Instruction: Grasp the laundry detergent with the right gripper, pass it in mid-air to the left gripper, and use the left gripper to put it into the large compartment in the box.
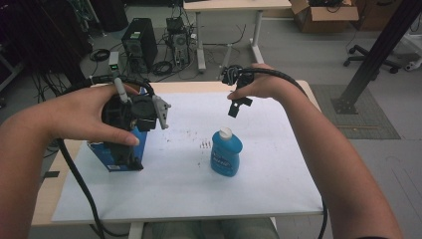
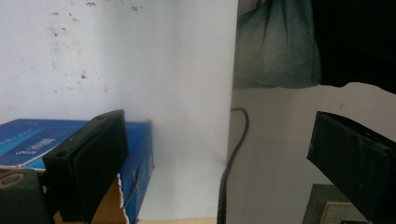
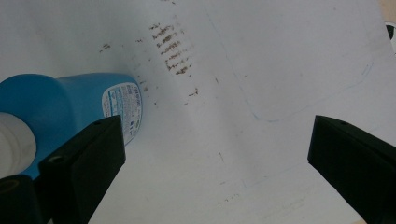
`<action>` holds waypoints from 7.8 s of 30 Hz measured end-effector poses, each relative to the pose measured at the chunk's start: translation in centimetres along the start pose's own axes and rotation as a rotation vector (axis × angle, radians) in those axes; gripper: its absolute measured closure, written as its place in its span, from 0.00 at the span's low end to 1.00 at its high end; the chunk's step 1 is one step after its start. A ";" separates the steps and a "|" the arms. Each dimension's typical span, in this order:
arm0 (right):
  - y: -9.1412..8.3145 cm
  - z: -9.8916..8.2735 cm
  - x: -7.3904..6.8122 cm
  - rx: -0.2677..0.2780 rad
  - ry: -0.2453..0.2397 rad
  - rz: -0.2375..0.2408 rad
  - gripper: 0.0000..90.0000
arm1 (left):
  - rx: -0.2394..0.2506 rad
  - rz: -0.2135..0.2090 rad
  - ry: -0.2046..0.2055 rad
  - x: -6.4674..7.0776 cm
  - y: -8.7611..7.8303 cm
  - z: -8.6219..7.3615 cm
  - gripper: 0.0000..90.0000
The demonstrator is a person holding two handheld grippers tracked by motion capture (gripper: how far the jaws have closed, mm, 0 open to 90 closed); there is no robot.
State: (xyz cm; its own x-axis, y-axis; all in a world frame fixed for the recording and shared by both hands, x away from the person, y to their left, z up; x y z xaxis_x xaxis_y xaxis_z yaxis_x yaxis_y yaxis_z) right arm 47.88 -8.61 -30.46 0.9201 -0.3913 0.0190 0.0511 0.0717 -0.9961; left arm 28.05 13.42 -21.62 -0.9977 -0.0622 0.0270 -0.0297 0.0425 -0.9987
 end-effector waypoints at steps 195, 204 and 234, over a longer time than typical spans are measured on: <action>14.0 -9.0 -9.6 0.703 0.046 0.039 0.03 | -0.047 -0.061 0.016 -1.6 10.7 2.5 0.06; 14.7 -8.4 -9.9 0.739 0.049 0.027 0.03 | -0.043 -0.066 0.019 -1.6 10.9 2.7 0.06; 14.6 -6.9 -10.1 0.941 0.107 -0.006 0.02 | -0.055 -0.080 0.015 -1.8 11.4 3.0 0.06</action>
State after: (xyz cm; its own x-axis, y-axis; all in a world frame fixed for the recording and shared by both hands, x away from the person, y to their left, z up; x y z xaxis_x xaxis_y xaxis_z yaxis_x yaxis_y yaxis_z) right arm 36.68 -9.92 -45.75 0.8806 -0.4729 -0.0308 0.3911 0.7618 -0.5165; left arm 29.67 11.03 -33.15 -0.9928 -0.0522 0.1078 -0.1123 0.0925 -0.9894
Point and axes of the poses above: each handheld gripper's, and its own axes: y roughly forward along the jaws, z roughly out of its top, x roughly to its right, the point moved 6 cm from there along y, roughly forward along the jaws, and after that the axes turned 4 degrees about -x, right-handed, at the moved point
